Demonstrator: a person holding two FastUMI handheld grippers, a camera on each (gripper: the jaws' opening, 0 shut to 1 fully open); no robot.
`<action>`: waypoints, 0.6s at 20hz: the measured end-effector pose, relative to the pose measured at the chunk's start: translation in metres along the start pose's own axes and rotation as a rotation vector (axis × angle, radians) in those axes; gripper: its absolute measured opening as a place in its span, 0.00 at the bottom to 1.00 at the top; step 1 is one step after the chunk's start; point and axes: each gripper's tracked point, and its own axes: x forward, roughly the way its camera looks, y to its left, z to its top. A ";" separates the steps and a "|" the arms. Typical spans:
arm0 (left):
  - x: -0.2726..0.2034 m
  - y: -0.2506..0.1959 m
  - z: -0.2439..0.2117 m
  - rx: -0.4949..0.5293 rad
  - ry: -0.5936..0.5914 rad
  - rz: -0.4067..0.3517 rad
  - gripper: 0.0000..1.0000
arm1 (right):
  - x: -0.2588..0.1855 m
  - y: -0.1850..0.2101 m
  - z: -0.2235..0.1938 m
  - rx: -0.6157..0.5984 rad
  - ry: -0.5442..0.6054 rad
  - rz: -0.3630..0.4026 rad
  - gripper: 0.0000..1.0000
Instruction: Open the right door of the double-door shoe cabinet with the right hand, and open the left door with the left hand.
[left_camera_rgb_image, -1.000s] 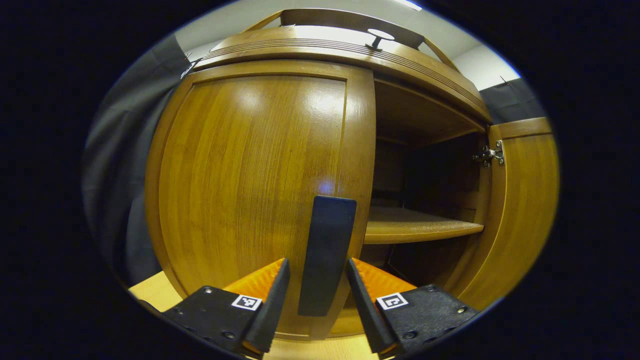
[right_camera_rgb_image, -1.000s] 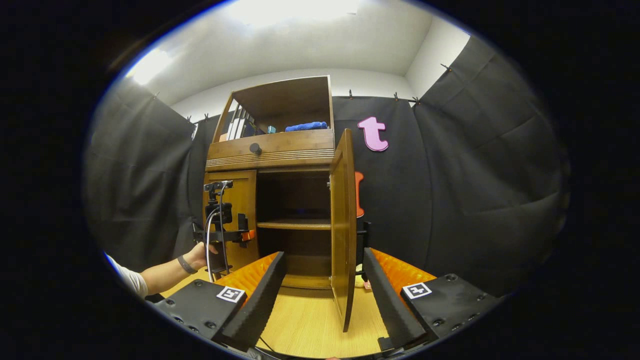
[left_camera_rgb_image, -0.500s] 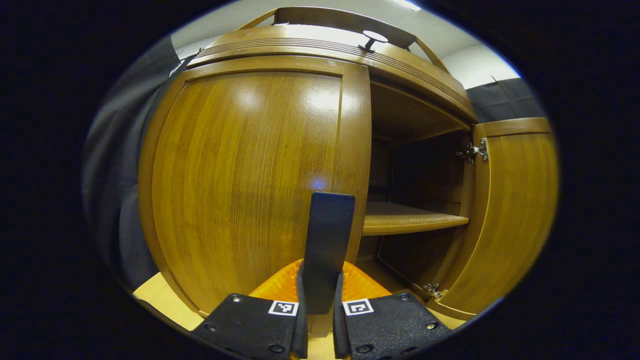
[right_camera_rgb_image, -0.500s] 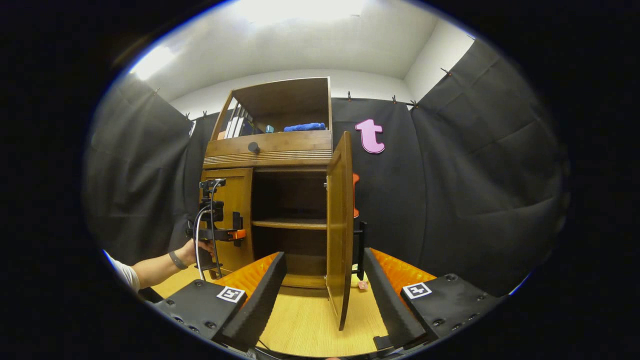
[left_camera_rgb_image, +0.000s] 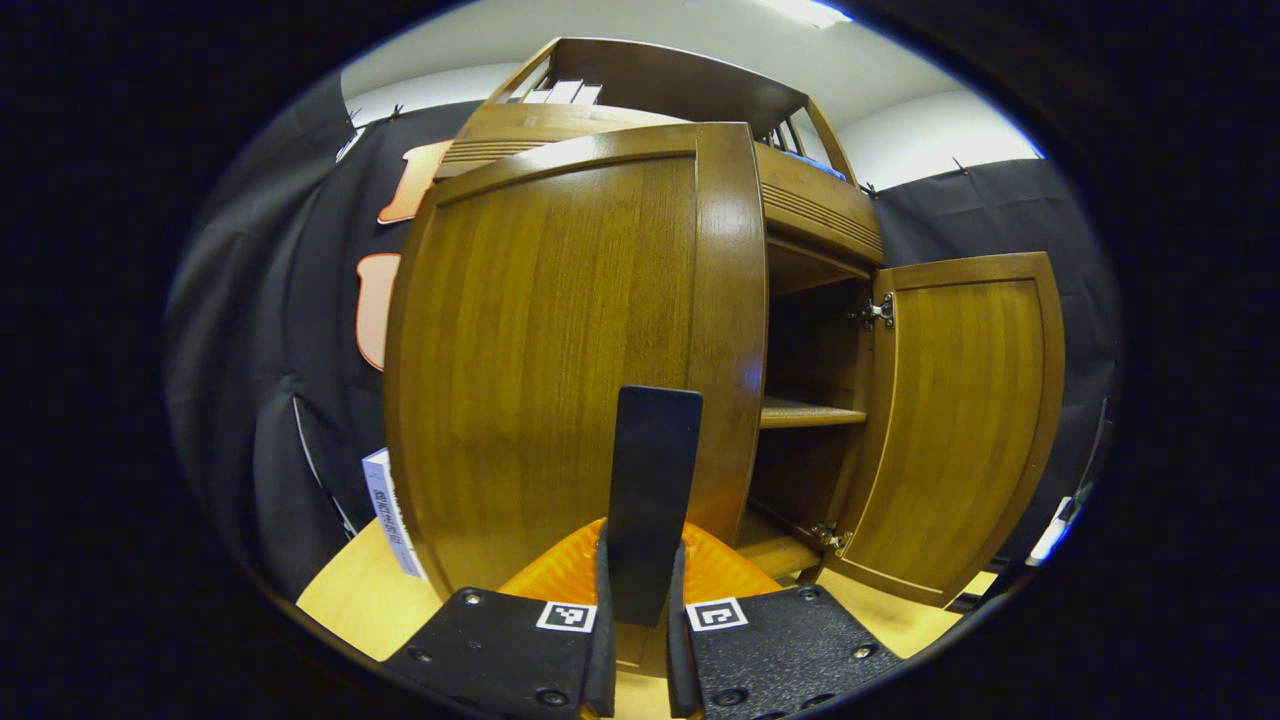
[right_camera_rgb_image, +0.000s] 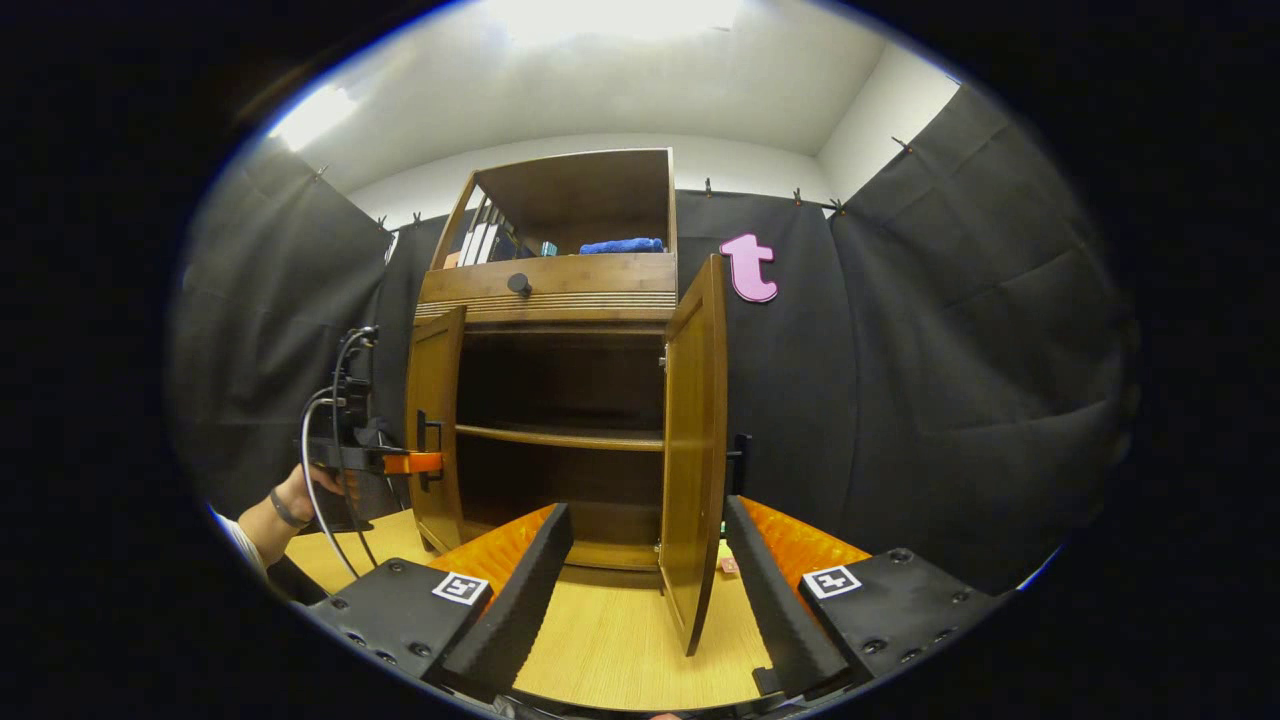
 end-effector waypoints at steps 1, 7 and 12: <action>-0.011 0.007 0.003 0.006 0.000 0.000 0.20 | 0.001 0.000 -0.001 0.008 0.001 0.000 1.00; -0.063 0.047 0.007 0.004 -0.027 0.033 0.19 | 0.003 0.000 -0.009 0.025 0.002 -0.018 0.99; -0.096 0.089 0.010 0.019 -0.056 0.105 0.19 | 0.011 0.002 -0.017 0.038 0.022 -0.019 0.98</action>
